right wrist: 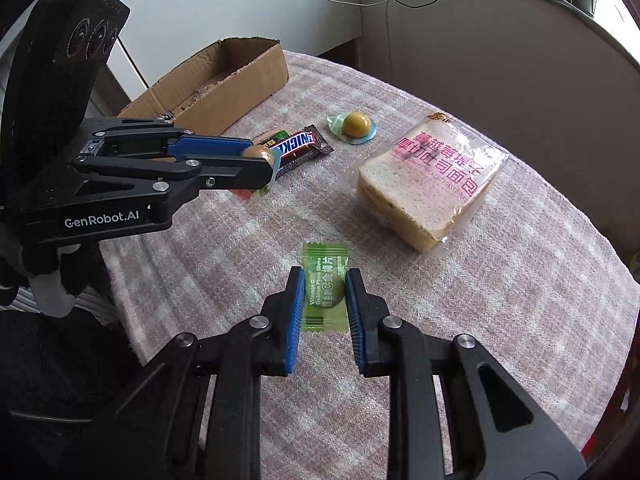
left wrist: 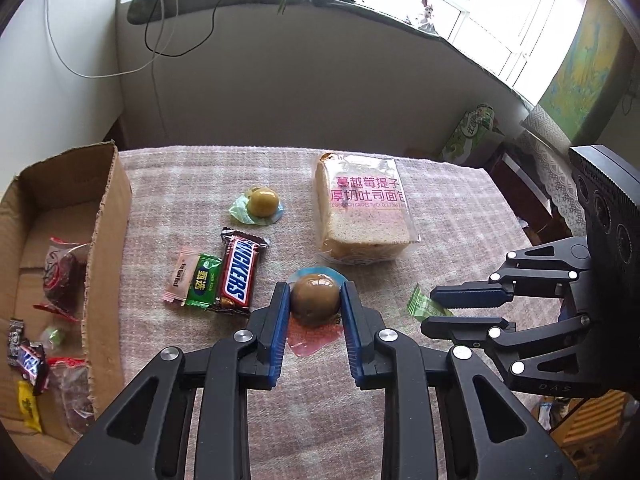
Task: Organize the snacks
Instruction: 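Carry both candies into the cardboard box and open both tools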
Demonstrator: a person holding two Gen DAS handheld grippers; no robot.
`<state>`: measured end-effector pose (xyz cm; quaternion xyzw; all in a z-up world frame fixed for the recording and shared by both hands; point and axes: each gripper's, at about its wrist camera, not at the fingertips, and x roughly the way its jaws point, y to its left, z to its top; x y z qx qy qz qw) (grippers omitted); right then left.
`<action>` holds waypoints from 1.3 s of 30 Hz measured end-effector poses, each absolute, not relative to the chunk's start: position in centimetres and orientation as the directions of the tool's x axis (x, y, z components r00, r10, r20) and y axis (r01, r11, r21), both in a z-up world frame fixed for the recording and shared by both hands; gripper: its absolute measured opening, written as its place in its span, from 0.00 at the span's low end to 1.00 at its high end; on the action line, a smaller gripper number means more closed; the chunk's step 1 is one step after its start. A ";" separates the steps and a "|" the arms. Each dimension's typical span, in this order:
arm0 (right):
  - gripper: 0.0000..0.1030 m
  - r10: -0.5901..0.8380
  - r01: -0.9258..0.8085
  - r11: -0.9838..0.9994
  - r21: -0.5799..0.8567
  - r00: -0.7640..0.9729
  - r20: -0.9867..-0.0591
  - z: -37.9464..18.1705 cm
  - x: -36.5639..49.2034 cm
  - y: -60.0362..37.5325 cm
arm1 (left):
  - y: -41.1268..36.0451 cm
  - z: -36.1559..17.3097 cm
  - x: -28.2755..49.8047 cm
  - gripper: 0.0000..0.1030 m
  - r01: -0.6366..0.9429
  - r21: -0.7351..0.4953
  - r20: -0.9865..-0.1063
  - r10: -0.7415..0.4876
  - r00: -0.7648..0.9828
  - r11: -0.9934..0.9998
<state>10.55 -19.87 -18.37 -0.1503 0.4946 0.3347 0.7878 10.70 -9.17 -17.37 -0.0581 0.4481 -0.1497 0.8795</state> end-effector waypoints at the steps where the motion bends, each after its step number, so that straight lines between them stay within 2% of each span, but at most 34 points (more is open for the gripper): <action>1: 0.21 0.380 -0.676 0.731 0.091 0.292 -0.878 -17.9 10.6 -19.4 | -8.7 -17.0 10.5 0.23 0.209 -0.237 -0.767 -0.315 0.558 0.949; 11: 0.21 0.405 -0.694 0.715 0.081 0.317 -0.857 -14.4 12.1 -13.3 | -2.5 -15.2 8.8 0.23 0.137 -0.250 -0.754 -0.281 0.593 0.959; 22: 0.21 0.435 -0.747 0.660 0.077 0.297 -0.850 -13.0 13.4 -4.8 | 5.3 -15.3 6.6 0.23 0.007 -0.254 -0.759 -0.204 0.619 0.967; 39: 0.21 0.427 -0.757 0.646 0.097 0.254 -0.868 -15.0 16.8 3.6 | 12.4 -16.9 4.8 0.23 -0.162 -0.244 -0.785 -0.096 0.612 0.956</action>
